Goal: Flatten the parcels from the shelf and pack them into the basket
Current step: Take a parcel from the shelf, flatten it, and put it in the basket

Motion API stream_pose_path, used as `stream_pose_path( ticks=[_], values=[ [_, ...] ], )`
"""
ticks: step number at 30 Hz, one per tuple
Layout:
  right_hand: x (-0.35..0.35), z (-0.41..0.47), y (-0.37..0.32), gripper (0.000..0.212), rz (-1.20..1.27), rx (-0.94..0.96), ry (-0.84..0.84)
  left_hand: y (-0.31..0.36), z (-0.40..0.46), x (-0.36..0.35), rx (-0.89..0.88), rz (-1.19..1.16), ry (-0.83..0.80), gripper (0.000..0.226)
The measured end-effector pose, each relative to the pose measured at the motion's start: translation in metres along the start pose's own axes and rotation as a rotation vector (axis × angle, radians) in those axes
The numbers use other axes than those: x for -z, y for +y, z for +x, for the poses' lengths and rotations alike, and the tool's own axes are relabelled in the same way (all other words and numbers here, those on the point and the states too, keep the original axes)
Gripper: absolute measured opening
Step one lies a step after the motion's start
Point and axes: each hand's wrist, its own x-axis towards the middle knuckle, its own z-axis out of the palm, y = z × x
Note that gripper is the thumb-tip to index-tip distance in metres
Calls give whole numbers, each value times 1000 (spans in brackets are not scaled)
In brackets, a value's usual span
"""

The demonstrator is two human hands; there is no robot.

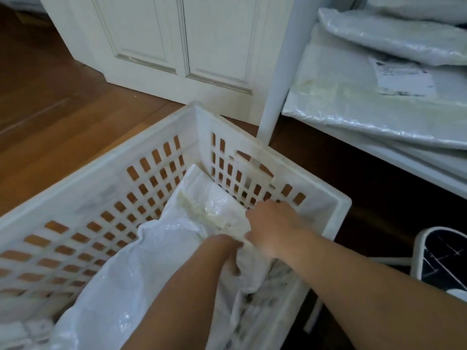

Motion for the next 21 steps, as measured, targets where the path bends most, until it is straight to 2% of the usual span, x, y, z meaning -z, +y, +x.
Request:
stream_pose_path(
  ticks=[4,6,10,16,21],
  values=[
    [23,-30,28,37,77,-44,102,12,-46,55,10,-95,299,70],
    [40,-58,48,34,157,-47,189,20,-72,78,14,-142,428,61],
    [61,-128,92,31,125,-91,331,59,-130,122,-29,-171,638,47],
    [49,-233,160,36,139,-299,348,145,-203,171,-203,-101,795,33],
    [29,-320,214,36,135,-542,351,218,-222,191,-349,-27,884,46]
  ],
)
